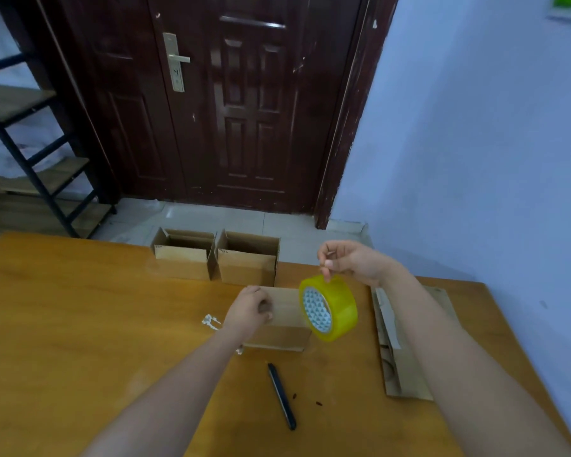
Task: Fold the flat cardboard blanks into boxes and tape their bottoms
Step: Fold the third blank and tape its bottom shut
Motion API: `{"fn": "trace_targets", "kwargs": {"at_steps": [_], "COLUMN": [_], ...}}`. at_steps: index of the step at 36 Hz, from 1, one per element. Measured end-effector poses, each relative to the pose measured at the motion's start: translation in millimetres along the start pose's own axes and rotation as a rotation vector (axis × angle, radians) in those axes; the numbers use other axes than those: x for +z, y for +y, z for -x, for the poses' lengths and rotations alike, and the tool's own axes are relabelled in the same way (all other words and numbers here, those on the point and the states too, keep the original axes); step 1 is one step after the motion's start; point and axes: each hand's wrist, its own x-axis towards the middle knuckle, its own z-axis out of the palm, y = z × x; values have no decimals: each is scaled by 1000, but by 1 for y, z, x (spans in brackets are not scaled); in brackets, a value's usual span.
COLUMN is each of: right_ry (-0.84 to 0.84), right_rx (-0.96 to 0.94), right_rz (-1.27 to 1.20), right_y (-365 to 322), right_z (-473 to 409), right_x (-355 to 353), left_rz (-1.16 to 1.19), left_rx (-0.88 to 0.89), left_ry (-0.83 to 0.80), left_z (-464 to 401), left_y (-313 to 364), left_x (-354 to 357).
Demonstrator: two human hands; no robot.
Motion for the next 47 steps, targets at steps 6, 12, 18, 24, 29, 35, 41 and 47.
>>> {"fn": "trace_targets", "kwargs": {"at_steps": [6, 12, 18, 24, 29, 35, 41, 47], "right_ry": [-123, -81, 6, 63, 94, 190, 432, 499], "right_rx": [132, 85, 12, -8, -46, -98, -120, -12], "right_rz": [276, 189, 164, 251, 280, 460, 659, 150], "right_y": [-2, 13, 20, 23, 23, 24, 29, 45], "right_z": [-49, -76, -86, -89, -87, -92, -88, -46], "right_x": [23, 42, 50, 53, 56, 62, 60, 49], "left_rz": [238, 738, 944, 950, 985, 1099, 1146, 1220], "left_rx": [-82, -233, -120, -265, -334, -388, -458, -586], "left_ry": [33, 76, 91, 166, 219, 294, 365, 462], "left_z": [-2, 4, 4, -2, -5, -4, -7, -9], "left_y": [-4, 8, 28, 39, 47, 53, 59, 57], "left_x": [1, -14, -26, -13, -13, -15, -13, -11]}}
